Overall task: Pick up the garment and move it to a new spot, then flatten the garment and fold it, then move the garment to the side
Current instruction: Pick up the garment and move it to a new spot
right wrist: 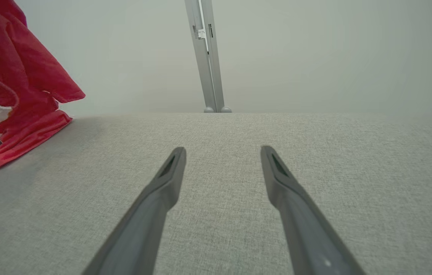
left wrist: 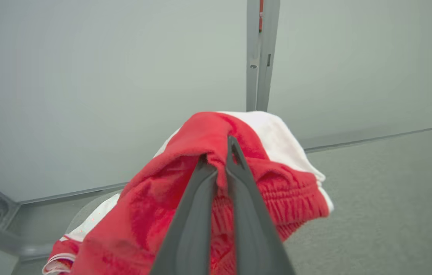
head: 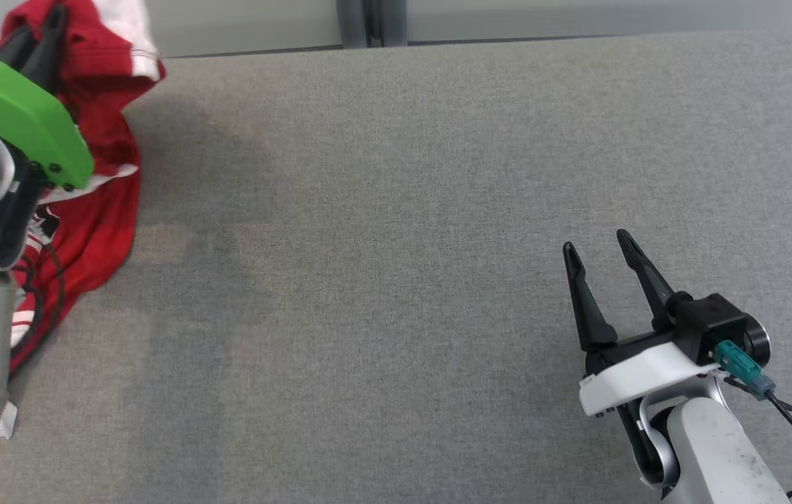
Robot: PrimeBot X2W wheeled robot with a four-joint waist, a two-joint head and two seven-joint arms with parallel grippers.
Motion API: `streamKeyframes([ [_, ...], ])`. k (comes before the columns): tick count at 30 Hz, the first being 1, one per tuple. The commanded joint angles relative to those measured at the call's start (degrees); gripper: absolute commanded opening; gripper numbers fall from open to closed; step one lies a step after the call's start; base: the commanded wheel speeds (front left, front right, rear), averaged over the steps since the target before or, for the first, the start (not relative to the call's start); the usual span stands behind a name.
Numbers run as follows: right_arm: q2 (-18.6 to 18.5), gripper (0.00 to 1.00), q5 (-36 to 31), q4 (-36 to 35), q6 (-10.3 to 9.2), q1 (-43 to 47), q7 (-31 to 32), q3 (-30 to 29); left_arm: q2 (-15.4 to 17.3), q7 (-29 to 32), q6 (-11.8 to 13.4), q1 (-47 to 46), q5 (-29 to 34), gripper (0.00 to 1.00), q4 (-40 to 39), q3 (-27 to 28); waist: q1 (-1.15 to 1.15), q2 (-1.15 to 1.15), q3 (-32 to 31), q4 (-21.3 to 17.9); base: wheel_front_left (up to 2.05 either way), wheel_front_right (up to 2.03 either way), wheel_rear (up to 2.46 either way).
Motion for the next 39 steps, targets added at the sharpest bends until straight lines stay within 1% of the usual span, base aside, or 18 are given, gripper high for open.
streamKeyframes([
  [1,0.09,1.0,0.34,-0.05,0.0,1.15,-0.19,-0.22,-0.16,1.2,-0.13,2.01,-2.5,0.0,-3.64,-0.57,0.0,0.0,-3.56,-0.44,0.0,0.0,0.0],
  [2,0.17,1.0,0.41,-0.11,0.0,1.57,-0.19,-0.37,-0.53,2.63,-0.13,3.53,-5.21,0.0,-7.85,-1.18,0.0,0.0,-4.26,-0.98,0.0,0.0,0.0],
  [5,0.36,1.0,0.63,-0.3,0.0,2.58,-0.18,-0.67,-3.39,6.57,-0.13,7.86,-13.34,0.0,-18.73,-2.71,0.0,0.0,-5.82,-2.92,0.0,0.0,0.0],
  [7,0.38,1.0,0.52,-0.46,0.0,3.1,-0.18,-0.89,-4.9,8.34,0.03,9.96,-16.53,0.0,-23.72,-3.58,0.0,0.0,-6.31,-4.22,0.0,0.0,0.0],
  [8,0.48,1.0,0.52,-0.6,0.0,3.27,-0.18,-0.95,-6.46,9.06,0.5,11.29,-18.49,0.0,-26.48,-4.34,0.0,0.0,-6.5,-5.17,0.0,0.0,0.0],
  [12,0.6,1.0,0.66,-0.74,0.0,3.98,-0.18,-0.83,-13.63,9.76,3.63,14.09,-23.84,0.0,-33.48,-7.21,0.0,0.0,-6.96,-8.66,0.0,0.0,0.0],
  [13,0.66,1.0,0.7,-0.75,0.0,4.19,-0.18,-0.92,-16.13,9.48,4.7,14.42,-25.24,0.0,-34.71,-7.98,0.0,0.0,-6.99,-9.59,0.0,0.0,0.0],
  [15,0.67,1.0,0.77,-0.82,0.0,4.42,-0.18,-1.01,-19.32,7.79,7.26,15.08,-27.7,0.0,-36.06,-8.69,0.0,0.0,-7.01,-11.41,0.0,0.0,0.0],
  [18,0.74,1.0,0.67,-1.06,0.0,4.71,-0.18,-1.34,-21.06,4.14,10.89,15.57,-30.49,0.0,-35.88,-10.05,0.0,0.0,-7.06,-13.69,0.0,0.0,0.0],
  [20,0.75,1.0,0.86,-1.11,0.0,4.97,-0.18,-1.34,-21.39,0.62,13.39,16.78,-31.45,0.0,-33.04,-10.18,0.0,0.0,-7.02,-15.17,0.0,0.0,0.0],
  [23,0.76,1.0,1.28,-1.28,0.0,5.37,-0.18,-1.19,-21.52,-4.68,16.15,19.3,-32.48,0.0,-24.78,-9.17,0.0,0.0,-6.8,-16.84,0.0,0.0,0.0],
  [26,0.76,1.0,1.12,-1.43,0.0,5.79,-0.18,-1.84,-21.53,-8.96,17.08,21.45,-30.74,0.0,-13.54,-8.95,0.0,0.0,-6.5,-17.05,0.0,0.0,0.0],
  [29,0.8,1.0,0.13,-1.29,0.01,5.94,-0.18,-1.73,-21.52,-12.82,16.18,22.53,-29.37,0.0,-1.74,-9.12,0.0,0.0,-6.18,-16.74,0.0,0.0,0.0],
  [33,0.73,1.0,-0.58,-1.34,0.0,6.06,-0.18,-1.42,-21.53,-18.19,14.57,20.96,-28.51,0.0,10.66,-8.27,0.0,0.0,-6.21,-15.26,0.0,0.0,0.0],
  [36,0.58,1.0,-0.84,-1.16,0.0,6.06,-0.18,-0.74,-21.54,-21.94,12.57,19.37,-28.2,0.0,17.55,-7.71,0.0,0.0,-6.66,-14.02,0.0,0.0,0.0],
  [37,0.54,1.0,-0.88,-1.1,0.0,6.09,-0.18,-0.58,-21.55,-23.43,11.36,18.82,-27.96,0.0,19.7,-7.75,0.0,0.0,-6.98,-13.48,0.0,0.0,0.0],
  [38,0.51,1.0,-0.96,-1.01,0.0,6.17,-0.18,-0.42,-21.55,-24.42,10.64,18.6,-28.12,0.4,21.32,-7.64,0.0,0.0,-7.29,-13.11,0.0,0.0,0.0],
  [39,0.47,1.0,-1.01,-0.96,0.0,6.31,-0.18,-0.12,-21.55,-25.91,9.35,18.18,-27.76,1.0,22.89,-7.93,0.0,0.0,-7.77,-12.63,0.0,0.0,0.0],
])
